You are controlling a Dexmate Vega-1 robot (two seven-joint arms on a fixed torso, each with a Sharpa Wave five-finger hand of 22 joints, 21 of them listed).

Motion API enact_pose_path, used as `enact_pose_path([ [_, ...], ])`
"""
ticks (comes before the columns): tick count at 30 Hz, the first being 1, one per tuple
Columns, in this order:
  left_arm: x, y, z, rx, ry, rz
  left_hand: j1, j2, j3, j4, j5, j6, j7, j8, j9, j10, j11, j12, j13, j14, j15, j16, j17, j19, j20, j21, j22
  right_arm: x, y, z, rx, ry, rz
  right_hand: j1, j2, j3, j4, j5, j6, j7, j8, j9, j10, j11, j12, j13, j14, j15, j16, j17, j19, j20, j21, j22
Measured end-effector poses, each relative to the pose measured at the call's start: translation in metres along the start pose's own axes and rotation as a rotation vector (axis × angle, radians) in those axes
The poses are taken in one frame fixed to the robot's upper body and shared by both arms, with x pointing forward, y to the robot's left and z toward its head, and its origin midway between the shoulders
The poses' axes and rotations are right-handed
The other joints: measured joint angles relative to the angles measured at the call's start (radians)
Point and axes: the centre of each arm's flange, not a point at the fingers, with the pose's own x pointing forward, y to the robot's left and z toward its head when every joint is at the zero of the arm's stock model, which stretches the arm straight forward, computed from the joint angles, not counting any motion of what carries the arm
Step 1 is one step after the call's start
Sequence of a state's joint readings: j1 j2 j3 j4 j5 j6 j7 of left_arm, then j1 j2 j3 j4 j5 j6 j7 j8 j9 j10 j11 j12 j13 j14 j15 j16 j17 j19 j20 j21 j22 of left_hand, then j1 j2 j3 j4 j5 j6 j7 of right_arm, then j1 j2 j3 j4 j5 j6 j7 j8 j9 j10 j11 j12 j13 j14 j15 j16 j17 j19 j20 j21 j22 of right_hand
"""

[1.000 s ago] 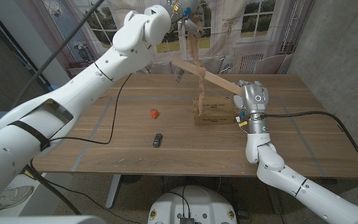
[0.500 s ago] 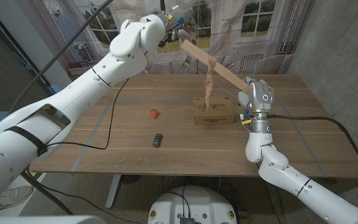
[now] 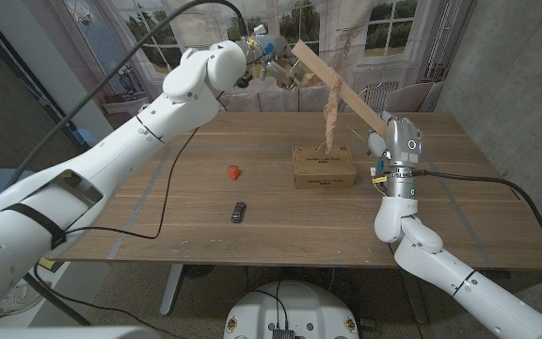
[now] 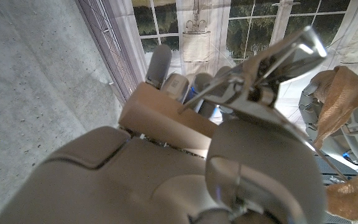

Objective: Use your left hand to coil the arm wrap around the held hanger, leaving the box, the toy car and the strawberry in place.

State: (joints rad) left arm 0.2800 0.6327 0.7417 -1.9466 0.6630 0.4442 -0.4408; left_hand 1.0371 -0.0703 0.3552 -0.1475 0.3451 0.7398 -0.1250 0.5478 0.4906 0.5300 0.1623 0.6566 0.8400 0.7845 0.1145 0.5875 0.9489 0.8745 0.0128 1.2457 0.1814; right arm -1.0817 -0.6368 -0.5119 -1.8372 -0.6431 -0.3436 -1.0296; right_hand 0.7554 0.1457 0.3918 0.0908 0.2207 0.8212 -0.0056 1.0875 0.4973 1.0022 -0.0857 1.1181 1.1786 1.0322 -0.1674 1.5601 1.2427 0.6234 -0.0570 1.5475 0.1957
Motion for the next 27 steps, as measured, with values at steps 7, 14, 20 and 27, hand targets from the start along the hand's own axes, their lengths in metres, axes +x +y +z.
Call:
enact_pose_path([
  [7, -0.006, -0.02, 0.004, -0.049, -0.039, -0.033, 0.0, 0.0, 0.0, 0.0, 0.01, 0.0, 0.0, 0.0, 0.0, 0.004, 0.004, 0.0, 0.001, 0.0, 0.0, -0.007, -0.005, 0.0, 0.0, 0.0, 0.0, 0.007, -0.003, -0.004, 0.007, 0.03, -0.008, 0.0, 0.0, 0.0, 0.0, 0.0, 0.0, 0.0, 0.0, -0.002, -0.002, -0.002, 0.0, -0.002, 0.0, 0.0, -0.001, 0.0, 0.0, 0.0, 0.0, 0.0],
  [14, -0.015, -0.037, 0.008, -0.087, -0.073, -0.055, 0.0, 0.0, 0.0, 0.0, 0.014, 0.0, 0.0, 0.0, 0.0, 0.011, 0.004, -0.008, 0.003, 0.0, 0.0, -0.015, -0.009, 0.0, 0.0, 0.0, 0.0, 0.014, -0.003, -0.007, -0.004, 0.071, -0.012, 0.0, 0.0, 0.004, -0.004, 0.0, 0.0, 0.0, 0.004, -0.002, -0.002, -0.002, 0.0, -0.012, 0.0, 0.0, -0.001, 0.0, 0.0, 0.0, 0.0, 0.0],
  [20, -0.024, -0.046, 0.013, -0.103, -0.1, -0.064, 0.0, 0.0, 0.0, 0.0, 0.021, 0.004, -0.004, 0.0, 0.0, 0.016, 0.005, -0.016, 0.005, 0.0, 0.0, -0.015, -0.014, 0.0, 0.0, 0.0, 0.0, 0.018, 0.0, -0.011, -0.019, 0.106, -0.01, 0.0, 0.0, 0.004, -0.004, 0.0, 0.0, 0.0, 0.004, -0.002, -0.002, -0.002, 0.0, -0.009, 0.0, 0.0, -0.001, 0.001, 0.0, 0.0, 0.0, 0.0],
  [27, -0.036, -0.058, 0.02, -0.112, -0.138, -0.073, 0.0, 0.0, 0.0, 0.0, 0.025, 0.004, -0.004, -0.001, 0.0, 0.017, 0.004, -0.023, 0.005, 0.0, 0.0, -0.025, -0.017, 0.0, 0.0, 0.0, 0.0, 0.02, 0.004, -0.016, -0.033, 0.138, -0.007, 0.0, 0.0, 0.004, -0.004, 0.0, 0.0, 0.0, 0.004, -0.002, -0.002, -0.002, 0.0, -0.009, 0.0, 0.0, -0.002, 0.001, 0.0, 0.0, 0.0, 0.0],
])
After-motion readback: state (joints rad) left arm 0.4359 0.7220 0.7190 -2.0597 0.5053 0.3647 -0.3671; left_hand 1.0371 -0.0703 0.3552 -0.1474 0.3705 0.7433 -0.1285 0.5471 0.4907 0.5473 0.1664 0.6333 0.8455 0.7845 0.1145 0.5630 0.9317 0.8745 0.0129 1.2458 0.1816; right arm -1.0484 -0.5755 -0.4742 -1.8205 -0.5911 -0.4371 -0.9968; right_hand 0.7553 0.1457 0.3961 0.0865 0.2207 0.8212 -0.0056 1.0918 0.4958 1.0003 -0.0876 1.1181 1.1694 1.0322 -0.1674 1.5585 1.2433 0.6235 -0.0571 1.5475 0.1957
